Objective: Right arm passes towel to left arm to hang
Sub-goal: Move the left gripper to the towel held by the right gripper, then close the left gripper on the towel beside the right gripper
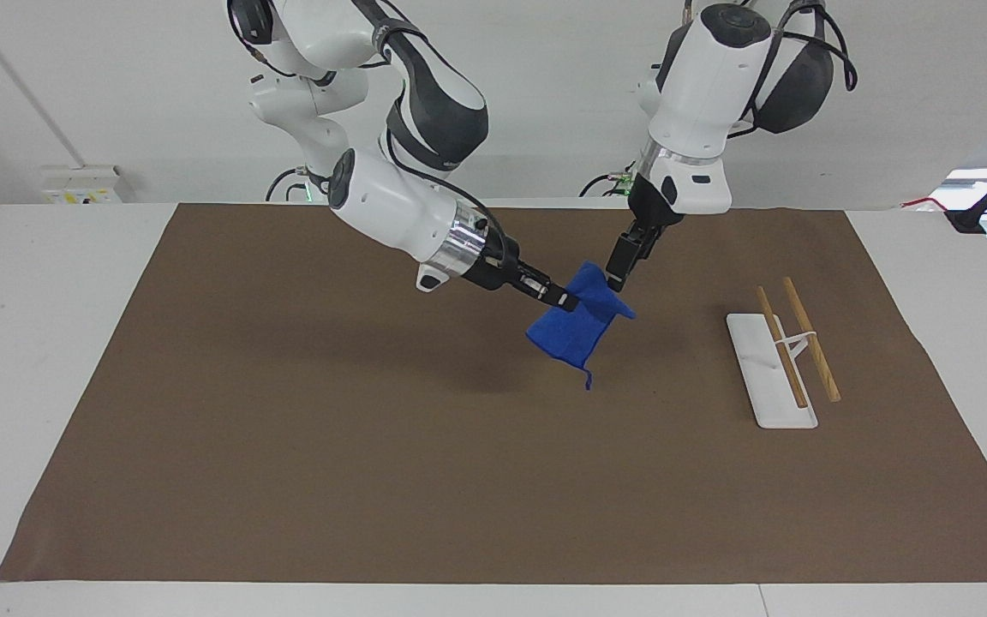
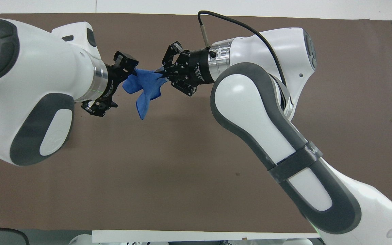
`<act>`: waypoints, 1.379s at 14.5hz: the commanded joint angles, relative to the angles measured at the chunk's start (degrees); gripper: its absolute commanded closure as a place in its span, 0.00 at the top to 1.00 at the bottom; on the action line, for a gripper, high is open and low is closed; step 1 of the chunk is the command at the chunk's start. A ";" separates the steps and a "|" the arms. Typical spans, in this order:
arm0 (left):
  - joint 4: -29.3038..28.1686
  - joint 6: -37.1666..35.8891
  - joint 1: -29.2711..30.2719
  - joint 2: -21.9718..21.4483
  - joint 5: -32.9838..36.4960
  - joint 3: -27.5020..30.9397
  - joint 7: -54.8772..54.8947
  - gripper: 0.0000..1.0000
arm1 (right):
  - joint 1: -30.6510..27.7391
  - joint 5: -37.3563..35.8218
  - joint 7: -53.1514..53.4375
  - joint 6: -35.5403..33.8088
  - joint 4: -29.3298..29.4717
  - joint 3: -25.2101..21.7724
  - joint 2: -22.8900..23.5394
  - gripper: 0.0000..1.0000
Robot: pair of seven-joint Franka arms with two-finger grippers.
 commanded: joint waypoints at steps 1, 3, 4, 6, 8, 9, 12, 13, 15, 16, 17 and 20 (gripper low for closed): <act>-0.44 4.80 0.16 3.15 -1.04 0.75 -4.55 0.99 | -0.10 1.35 -0.17 0.84 -1.37 0.19 -1.04 0.00; -0.35 7.01 0.51 4.65 -1.04 0.75 -5.35 0.99 | -0.10 1.35 -0.17 0.84 -1.37 0.19 -1.04 0.00; -0.26 7.89 0.78 5.27 -1.13 0.75 -5.35 0.99 | -0.10 1.35 -0.17 0.84 -1.37 0.19 -1.04 0.00; 0.35 8.60 1.39 5.71 -1.30 0.93 -5.35 0.99 | -0.10 1.35 -0.17 0.84 -1.37 0.19 -1.04 0.00; 1.75 8.60 2.45 6.85 -2.27 0.93 -5.35 0.99 | -0.10 1.35 -0.17 0.84 -1.37 0.19 -1.04 0.00; 1.67 8.42 2.36 6.86 -2.27 0.93 -5.35 0.99 | -0.10 1.35 -0.17 0.84 -1.37 0.19 -1.04 0.00; 1.41 6.23 1.66 6.59 -2.36 0.84 -5.44 0.93 | -0.10 1.35 -0.17 0.84 -1.37 0.19 -1.04 0.00; 1.23 5.62 0.96 6.42 -2.36 0.84 -5.79 0.93 | -0.10 1.35 -0.17 0.84 -1.37 0.19 -1.04 0.00; 1.06 5.35 0.52 6.24 -2.36 0.75 -6.06 0.89 | -0.10 1.35 -0.17 0.84 -1.37 0.19 -1.04 0.00; 1.06 5.00 0.43 6.24 -2.36 0.75 -6.06 0.82 | -0.10 1.35 -0.17 0.84 -1.37 0.19 -1.04 0.00; 1.06 4.56 0.51 6.24 -2.45 0.75 -6.06 0.70 | -0.10 1.35 -0.17 0.84 -1.37 0.19 -1.04 0.00; 1.06 3.77 0.52 6.16 -2.45 0.75 -5.97 0.61 | -0.19 1.35 -0.17 0.84 -1.37 0.19 -1.04 0.00</act>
